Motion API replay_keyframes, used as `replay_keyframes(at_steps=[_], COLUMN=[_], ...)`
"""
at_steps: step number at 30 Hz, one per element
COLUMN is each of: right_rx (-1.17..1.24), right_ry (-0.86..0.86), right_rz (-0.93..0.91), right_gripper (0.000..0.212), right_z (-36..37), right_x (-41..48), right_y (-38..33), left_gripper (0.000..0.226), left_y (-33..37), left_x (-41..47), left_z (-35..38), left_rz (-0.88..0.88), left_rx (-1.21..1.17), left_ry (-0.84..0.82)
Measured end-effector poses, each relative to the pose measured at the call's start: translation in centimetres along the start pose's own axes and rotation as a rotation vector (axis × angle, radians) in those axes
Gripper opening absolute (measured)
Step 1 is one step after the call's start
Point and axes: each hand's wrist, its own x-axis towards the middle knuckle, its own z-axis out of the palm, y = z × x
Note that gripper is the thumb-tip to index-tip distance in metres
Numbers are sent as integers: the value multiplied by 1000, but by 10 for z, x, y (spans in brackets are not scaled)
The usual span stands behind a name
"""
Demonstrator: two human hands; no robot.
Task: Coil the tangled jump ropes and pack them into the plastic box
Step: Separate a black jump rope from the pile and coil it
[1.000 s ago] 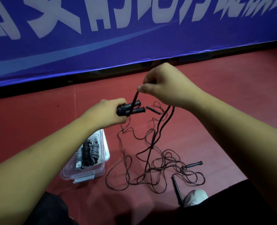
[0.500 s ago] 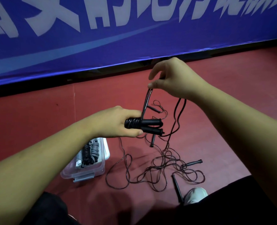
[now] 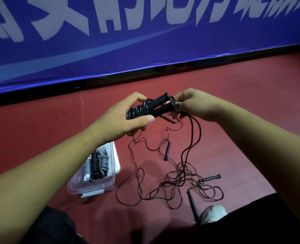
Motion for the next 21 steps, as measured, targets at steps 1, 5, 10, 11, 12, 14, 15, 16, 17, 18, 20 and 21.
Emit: replay_keyframes(at_steps=[1,5,10,11,12,14,15,16,17,18,20,21], right_rx=[62,267,250,182,97,-99,-170,-209,-229,-244,-298,-353], right_ry=[-13,-96,25,63,92,142,165,185,201,213,233,254], right_rz=[-4,-30,-103,-117,-135,-179,-198,-208,-214,-218,-220,-226], right_gripper=[27,32,33,31,29,24,22,20,18,17,12,11], right_z=[1,14,17,15,13,12,12,12,12,12,14,15], right_x=[2,6,4,1,-1,-6,-8,-10,-11,-12,-13,-13], right_y=[3,5,-11,-16,-21,-30,-34,-36,-37,-39,-41,-42], left_gripper=[47,58,43,42,41,37,34,31,27,24,17,14], left_y=[1,8,1,0,-1,-1,-2,-3,-3,-4,-5,-5], left_x=[1,4,14,15,16,17,17,18,18,19,19,20], left_z=[-1,-1,-11,-14,-16,-19,-20,-20,-21,-21,-21,-21], left_rz=[1,23,-87,-108,-121,-132,-136,-145,-157,-168,-192,-204], left_rx=[-34,-234,-379,-378,-379,-394,-400,-399,-395,-393,-409,-422], left_ry=[17,56,279,306,324,345,349,353,358,366,386,399])
